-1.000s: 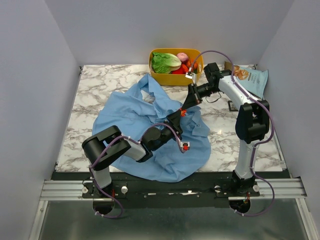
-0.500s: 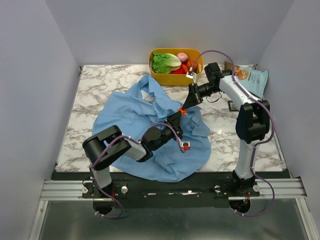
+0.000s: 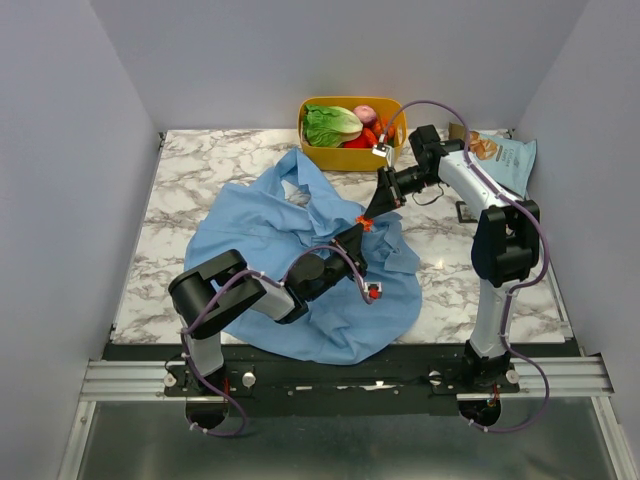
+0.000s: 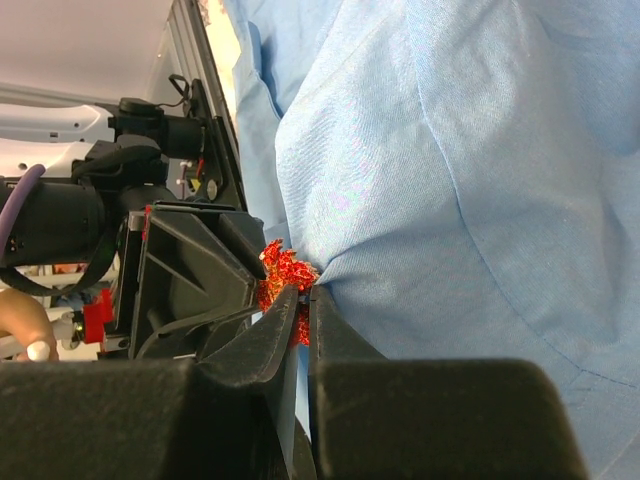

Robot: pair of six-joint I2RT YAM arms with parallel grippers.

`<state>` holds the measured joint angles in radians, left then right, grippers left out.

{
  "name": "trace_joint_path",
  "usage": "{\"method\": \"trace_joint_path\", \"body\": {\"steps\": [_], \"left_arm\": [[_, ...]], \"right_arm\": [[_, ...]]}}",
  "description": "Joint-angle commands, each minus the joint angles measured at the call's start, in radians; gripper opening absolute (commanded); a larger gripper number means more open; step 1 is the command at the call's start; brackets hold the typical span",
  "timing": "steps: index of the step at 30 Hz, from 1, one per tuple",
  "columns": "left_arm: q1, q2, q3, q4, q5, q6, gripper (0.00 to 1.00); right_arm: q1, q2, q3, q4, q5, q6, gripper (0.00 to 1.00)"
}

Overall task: Remove the brooch from the garment
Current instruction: Remove the brooch from the clothes.

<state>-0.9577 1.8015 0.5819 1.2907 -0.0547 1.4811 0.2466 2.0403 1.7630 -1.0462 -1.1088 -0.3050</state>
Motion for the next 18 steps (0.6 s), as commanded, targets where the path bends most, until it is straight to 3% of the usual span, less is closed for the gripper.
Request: {"method": "trace_joint_path", "body": {"steps": [1,6,10,18], "left_arm": [[0.000,0.005,0.024,0.400,-0.031,-0.015,0.17],[0.000,0.012,0.024,0.401,-0.056,-0.028,0.00],[-0.004,0.001,0.018,0.400,-0.092,-0.065,0.00],[-0.021,-0.051,-0.010,0.339,-0.204,-0.206,0.00]], "right_arm": [[0.000,-0.002,0.009,-0.032,0.003,-0.019,0.14],[0.000,0.003,0.009,-0.031,0.009,-0.020,0.16],[0.000,0.000,0.013,-0.031,0.024,-0.028,0.20],[-0.016,-0.031,0.018,-0.017,0.055,-0.034,0.46]]}}
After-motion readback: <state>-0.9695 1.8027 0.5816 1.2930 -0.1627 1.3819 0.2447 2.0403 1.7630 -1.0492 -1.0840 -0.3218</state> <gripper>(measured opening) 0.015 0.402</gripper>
